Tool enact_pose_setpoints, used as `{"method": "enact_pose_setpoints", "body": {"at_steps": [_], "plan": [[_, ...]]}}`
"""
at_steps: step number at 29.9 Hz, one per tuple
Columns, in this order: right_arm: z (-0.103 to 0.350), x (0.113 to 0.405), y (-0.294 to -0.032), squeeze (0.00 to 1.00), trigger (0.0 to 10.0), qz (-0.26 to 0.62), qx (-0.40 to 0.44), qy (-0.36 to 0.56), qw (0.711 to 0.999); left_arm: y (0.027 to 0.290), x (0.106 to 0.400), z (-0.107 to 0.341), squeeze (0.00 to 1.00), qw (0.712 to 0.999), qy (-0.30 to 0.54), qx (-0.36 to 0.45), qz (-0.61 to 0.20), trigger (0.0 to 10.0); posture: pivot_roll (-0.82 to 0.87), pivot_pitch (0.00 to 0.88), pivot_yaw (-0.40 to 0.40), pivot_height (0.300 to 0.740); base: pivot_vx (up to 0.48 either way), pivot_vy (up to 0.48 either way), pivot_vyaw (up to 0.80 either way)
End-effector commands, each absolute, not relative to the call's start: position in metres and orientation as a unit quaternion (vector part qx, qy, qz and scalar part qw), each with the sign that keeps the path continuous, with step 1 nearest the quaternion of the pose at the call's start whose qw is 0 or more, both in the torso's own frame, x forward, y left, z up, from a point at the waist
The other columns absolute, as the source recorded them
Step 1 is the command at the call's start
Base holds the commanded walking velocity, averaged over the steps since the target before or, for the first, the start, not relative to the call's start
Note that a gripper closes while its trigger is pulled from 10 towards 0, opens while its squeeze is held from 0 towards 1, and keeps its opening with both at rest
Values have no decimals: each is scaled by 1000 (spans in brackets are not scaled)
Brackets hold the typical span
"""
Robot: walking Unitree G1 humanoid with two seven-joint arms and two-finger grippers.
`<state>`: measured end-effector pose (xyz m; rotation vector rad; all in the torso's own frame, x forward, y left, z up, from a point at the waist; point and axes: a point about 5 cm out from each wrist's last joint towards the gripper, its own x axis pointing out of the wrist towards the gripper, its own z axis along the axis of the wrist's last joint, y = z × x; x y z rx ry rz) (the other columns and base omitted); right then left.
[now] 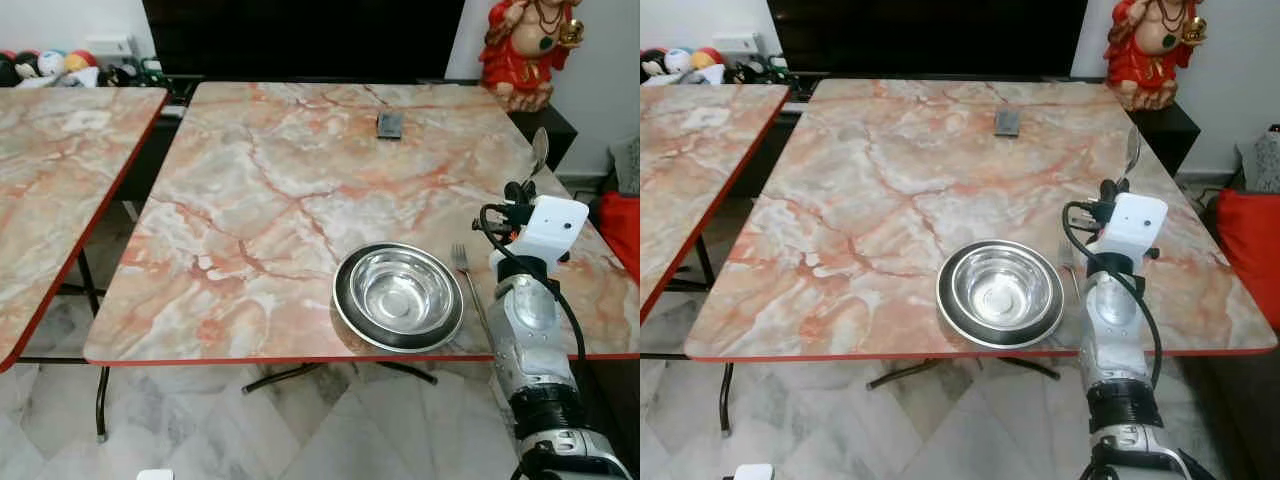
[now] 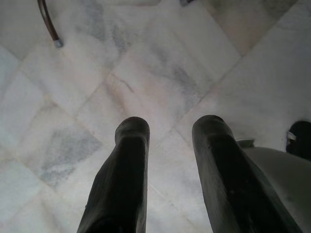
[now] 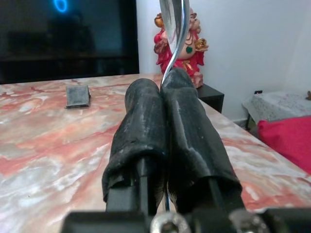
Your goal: Setting the table
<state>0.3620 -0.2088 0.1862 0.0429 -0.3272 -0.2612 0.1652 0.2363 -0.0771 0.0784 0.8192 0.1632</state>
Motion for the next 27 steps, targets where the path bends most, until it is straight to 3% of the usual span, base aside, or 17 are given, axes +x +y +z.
{"method": "enact_pose_setpoints", "body": {"at_steps": [1, 11, 27], "plan": [[179, 358, -209, 0, 10000, -136, 25, -154, 978, 233, 157, -82, 0, 906, 415, 33, 76, 10000, -11, 142, -15, 740, 349, 0, 0], [176, 355, -212, 0, 10000, -148, 30, -157, 976, 234, 155, -82, 0, 907, 414, 35, 73, 10000, -14, 137, -13, 740, 358, 0, 0], [178, 351, -223, 0, 10000, -182, 27, -165, 969, 236, 153, -82, 0, 906, 415, 34, 72, 10000, -15, 141, -16, 740, 0, 0, 0]]}}
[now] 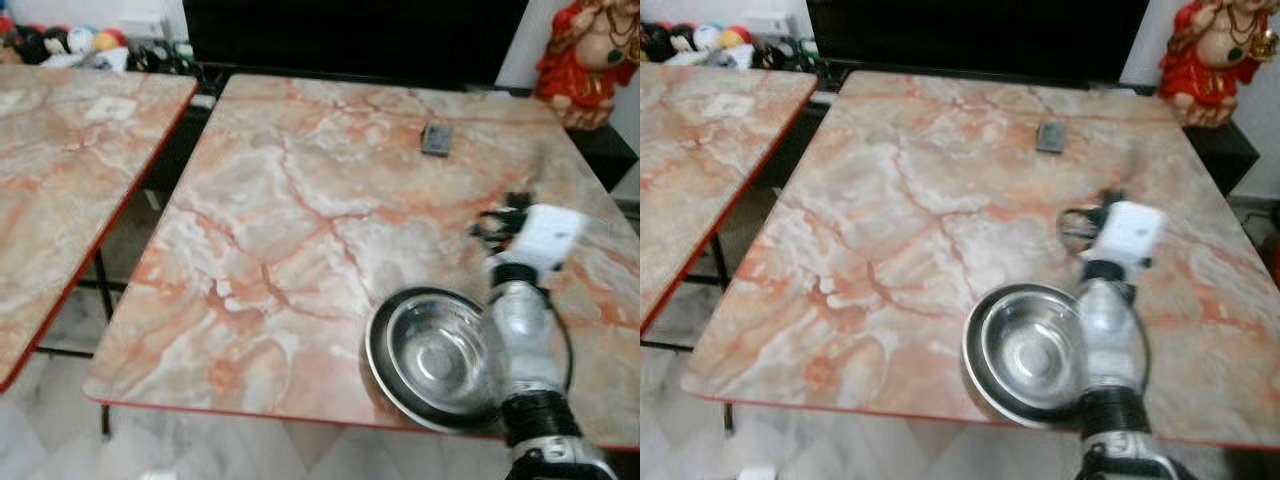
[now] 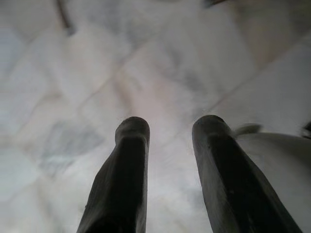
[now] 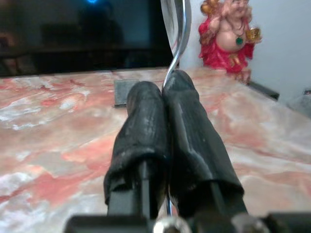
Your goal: Setting the table
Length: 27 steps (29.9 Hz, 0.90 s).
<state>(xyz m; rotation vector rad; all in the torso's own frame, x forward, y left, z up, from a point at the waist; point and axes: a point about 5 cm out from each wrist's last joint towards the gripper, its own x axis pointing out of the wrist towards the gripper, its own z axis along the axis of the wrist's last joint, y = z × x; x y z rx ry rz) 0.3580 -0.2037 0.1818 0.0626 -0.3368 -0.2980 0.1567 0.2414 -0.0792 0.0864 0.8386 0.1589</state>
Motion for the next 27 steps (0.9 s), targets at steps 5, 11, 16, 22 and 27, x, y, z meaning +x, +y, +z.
{"method": "enact_pose_setpoints", "body": {"at_steps": [5, 11, 16, 22, 27], "plan": [[177, 348, -230, 0, 10000, -190, 16, -159, 969, 237, 152, -83, 0, 905, 418, 34, 73, 10000, -22, 146, -18, 740, 0, 0, 0], [176, 343, -251, 0, 10000, -207, -28, -117, 971, 236, 151, -84, 0, 904, 421, 34, 74, 10000, -27, 151, -21, 740, 0, 0, 0], [173, 338, -272, 0, 10000, -214, -73, -74, 971, 236, 151, -84, 0, 903, 421, 34, 75, 10000, -29, 155, -20, 740, 0, 0, 0], [155, 337, -281, 0, 10000, -173, -107, 26, 979, 236, 151, -84, 0, 903, 422, 35, 73, 10000, -43, 157, -18, 740, 0, 0, 0], [130, 332, -275, 0, 10000, -141, -99, 96, 980, 235, 152, -84, 0, 904, 420, 32, 72, 10000, -32, 158, -16, 740, 0, 0, 0]]}}
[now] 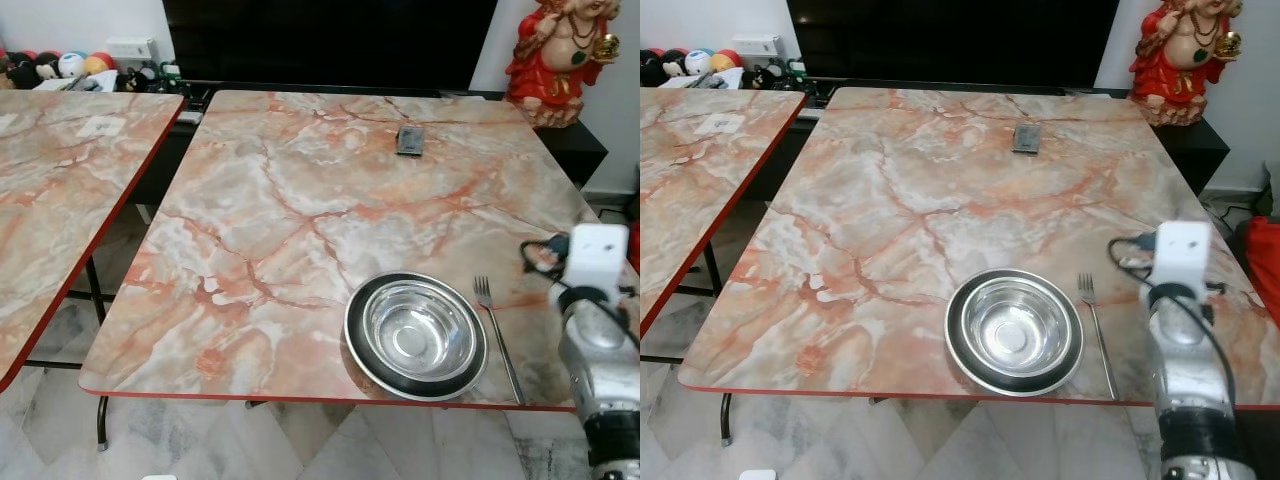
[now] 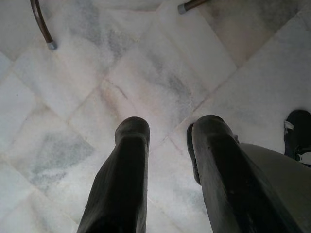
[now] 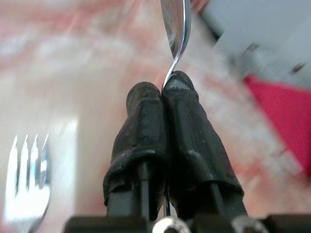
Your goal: Setting the table
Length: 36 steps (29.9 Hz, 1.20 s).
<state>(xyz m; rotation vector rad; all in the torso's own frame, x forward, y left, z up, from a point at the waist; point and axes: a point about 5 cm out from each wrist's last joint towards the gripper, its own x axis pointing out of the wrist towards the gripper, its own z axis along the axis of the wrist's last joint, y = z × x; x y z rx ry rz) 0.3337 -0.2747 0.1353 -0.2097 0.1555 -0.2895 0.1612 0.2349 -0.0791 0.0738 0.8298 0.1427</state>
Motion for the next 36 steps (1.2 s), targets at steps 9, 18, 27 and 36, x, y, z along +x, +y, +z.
{"method": "enact_pose_setpoints", "body": {"at_steps": [9, 18, 27, 36], "plan": [[111, 327, -274, 0, 10000, -132, -59, 140, 980, 236, 153, -83, 0, 903, 422, 34, 72, 10000, -27, 162, -12, 740, 0, 0, 0], [105, 322, -275, 0, 10000, -130, -62, 159, 977, 239, 151, -83, 0, 903, 424, 35, 69, 10000, -29, 161, -10, 740, 0, 0, 0], [107, 317, -272, 0, 10000, -116, -64, 150, 980, 239, 151, -83, 0, 903, 423, 36, 68, 10000, -31, 159, -10, 740, 0, 0, 0], [112, 299, -278, 0, 10000, -95, -43, 146, 984, 238, 154, -82, 0, 903, 424, 38, 66, 10000, -44, 161, -6, 740, 0, 0, 0]]}}
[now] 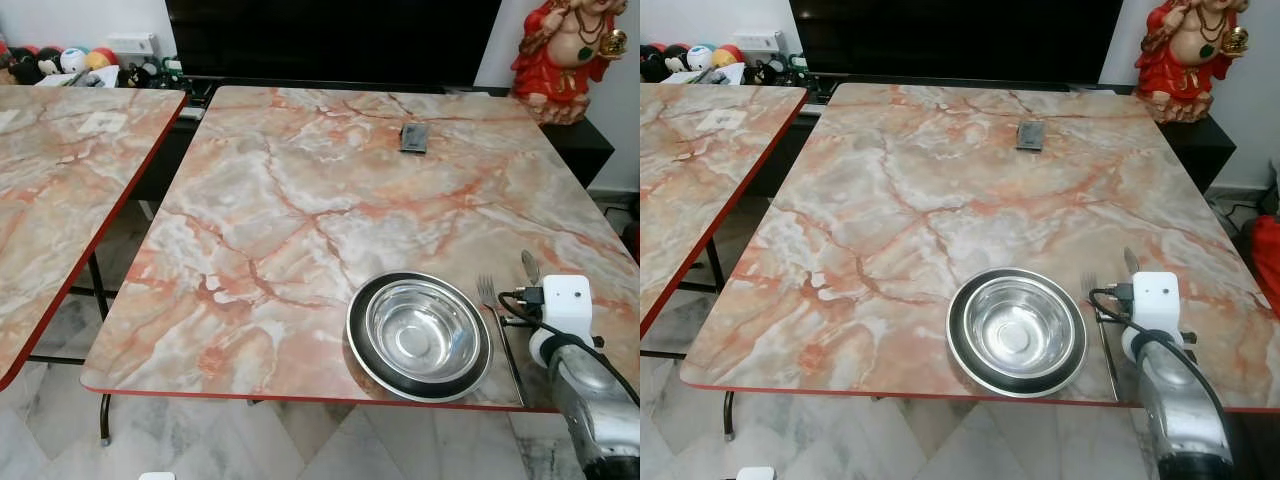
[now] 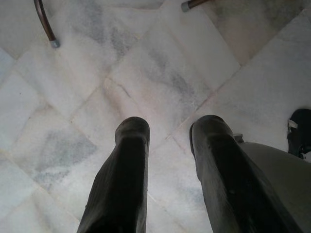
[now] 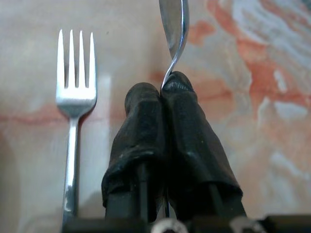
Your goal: Setting the table
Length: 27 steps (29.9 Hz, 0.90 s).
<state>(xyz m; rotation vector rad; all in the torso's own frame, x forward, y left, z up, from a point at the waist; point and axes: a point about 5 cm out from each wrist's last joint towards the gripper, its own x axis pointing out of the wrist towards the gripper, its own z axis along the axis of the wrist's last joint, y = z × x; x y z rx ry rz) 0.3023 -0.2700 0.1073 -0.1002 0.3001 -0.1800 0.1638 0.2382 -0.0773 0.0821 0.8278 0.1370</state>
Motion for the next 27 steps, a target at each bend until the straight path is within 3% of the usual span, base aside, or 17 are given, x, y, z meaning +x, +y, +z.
{"method": "enact_pose_setpoints", "body": {"at_steps": [1, 27], "plan": [[110, 296, -282, 0, 10000, -91, -32, 152, 984, 238, 154, -82, 0, 903, 424, 39, 64, 10000, -51, 161, -3, 740, 0, 0, 0], [106, 290, -283, 0, 10000, -39, -2, 161, 986, 232, 162, -80, 0, 909, 411, 50, 46, 10000, -51, 172, 6, 740, 0, 0, 0]]}}
